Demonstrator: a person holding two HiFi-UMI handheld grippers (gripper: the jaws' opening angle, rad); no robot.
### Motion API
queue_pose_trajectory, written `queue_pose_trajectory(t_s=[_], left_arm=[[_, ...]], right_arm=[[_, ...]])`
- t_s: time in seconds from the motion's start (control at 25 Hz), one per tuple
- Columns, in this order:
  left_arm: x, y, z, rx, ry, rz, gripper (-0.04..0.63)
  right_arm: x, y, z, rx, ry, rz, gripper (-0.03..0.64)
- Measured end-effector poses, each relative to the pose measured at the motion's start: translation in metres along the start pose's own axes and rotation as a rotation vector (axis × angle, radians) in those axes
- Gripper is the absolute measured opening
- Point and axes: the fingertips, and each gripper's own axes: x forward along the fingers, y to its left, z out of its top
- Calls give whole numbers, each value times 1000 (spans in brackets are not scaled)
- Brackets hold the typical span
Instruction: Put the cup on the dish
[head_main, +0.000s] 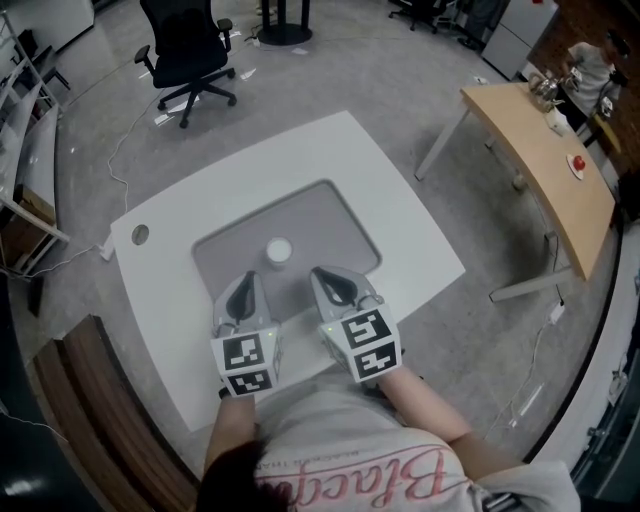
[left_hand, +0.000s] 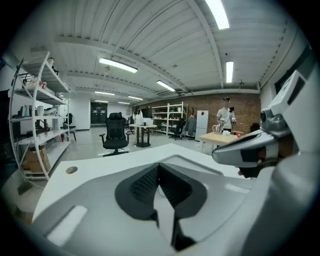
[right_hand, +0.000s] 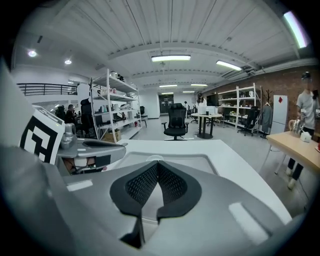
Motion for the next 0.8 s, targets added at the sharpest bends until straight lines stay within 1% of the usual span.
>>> queue_pose_trajectory(t_s=[0.2,0.48,0.64,0.8], left_arm=[[-15,0,13,-5,-23,-2,0],[-36,-9,35,-28,-65,-17,0],[-41,-18,34,-22,-60,-35,0],[-41,-21,29,-25,-46,-38,0]], right_arm=[[-17,6,16,-26,-68,-3,0],[-31,11,19,-19,-109,-1,0],[-35,16,17,-12,-118,11,0],[-37,14,14,13,-120,-5,0]])
